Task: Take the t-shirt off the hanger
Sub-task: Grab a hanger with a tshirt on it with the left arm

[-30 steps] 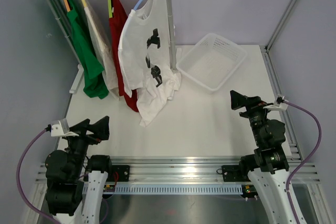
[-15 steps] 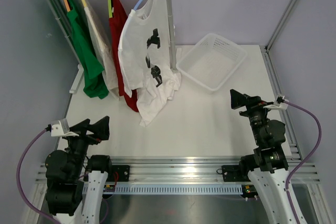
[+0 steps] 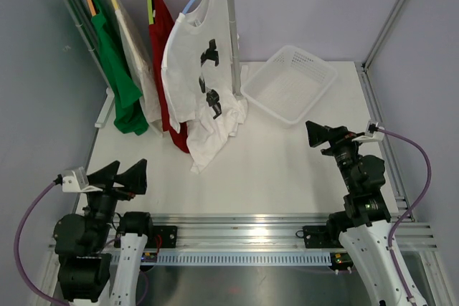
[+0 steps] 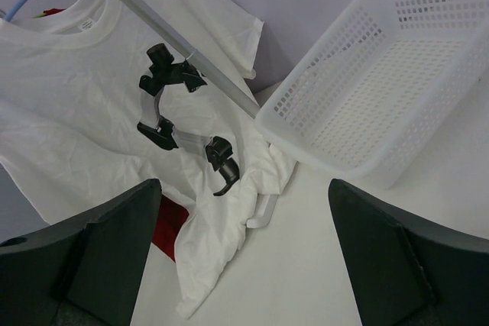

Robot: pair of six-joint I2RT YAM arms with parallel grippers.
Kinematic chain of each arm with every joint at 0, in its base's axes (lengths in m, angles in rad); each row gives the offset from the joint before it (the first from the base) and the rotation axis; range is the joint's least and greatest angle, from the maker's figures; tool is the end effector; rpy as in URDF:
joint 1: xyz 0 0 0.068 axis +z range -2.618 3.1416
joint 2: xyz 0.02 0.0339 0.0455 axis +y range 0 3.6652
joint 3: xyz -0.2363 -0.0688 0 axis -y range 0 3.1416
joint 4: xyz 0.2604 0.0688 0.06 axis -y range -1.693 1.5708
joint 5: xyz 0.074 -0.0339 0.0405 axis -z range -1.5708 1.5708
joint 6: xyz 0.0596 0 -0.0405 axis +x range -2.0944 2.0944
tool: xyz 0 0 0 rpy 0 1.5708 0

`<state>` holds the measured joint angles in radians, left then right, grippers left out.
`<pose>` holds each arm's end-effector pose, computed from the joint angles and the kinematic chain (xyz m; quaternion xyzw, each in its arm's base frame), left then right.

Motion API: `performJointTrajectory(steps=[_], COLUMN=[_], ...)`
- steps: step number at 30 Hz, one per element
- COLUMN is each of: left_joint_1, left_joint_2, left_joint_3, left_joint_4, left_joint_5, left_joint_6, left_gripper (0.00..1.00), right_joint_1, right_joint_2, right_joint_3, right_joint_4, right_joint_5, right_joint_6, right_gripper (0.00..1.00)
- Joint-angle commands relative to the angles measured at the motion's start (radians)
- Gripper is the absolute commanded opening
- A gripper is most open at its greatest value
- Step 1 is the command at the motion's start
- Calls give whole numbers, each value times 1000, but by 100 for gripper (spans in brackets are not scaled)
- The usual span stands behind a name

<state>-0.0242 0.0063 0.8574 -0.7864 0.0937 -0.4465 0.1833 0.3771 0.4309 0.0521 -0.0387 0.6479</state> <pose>0.0431 -0.0066 0.3590 -0.1098 0.6751 -0.2011 0.7012 0.1863 0.0369 0.2885 0.1399 0.6539 0.3120 0.6749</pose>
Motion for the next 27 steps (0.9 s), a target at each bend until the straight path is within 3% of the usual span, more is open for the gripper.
performJointTrajectory(steps=[1, 14, 18, 22, 27], left_joint_1=[6, 6, 4, 3, -29], left_joint_2=[62, 544, 771, 955, 1135], left_joint_3=[95, 481, 681, 781, 989], left_joint_4=[105, 312, 248, 346, 320], left_joint_5=[50, 124, 159, 283, 243], left_joint_6=[-4, -109, -101, -133, -74], left_gripper=[99, 96, 96, 97, 97], right_joint_1=[5, 5, 5, 5, 5], right_joint_2=[17, 26, 16, 11, 16], right_joint_3=[-8, -1, -7, -9, -17], right_joint_4=[83, 80, 95, 84, 83], right_joint_5=[-47, -84, -127, -103, -92], right_joint_6=[-27, -73, -90, -97, -102], right_gripper=[99, 100, 100, 100, 99])
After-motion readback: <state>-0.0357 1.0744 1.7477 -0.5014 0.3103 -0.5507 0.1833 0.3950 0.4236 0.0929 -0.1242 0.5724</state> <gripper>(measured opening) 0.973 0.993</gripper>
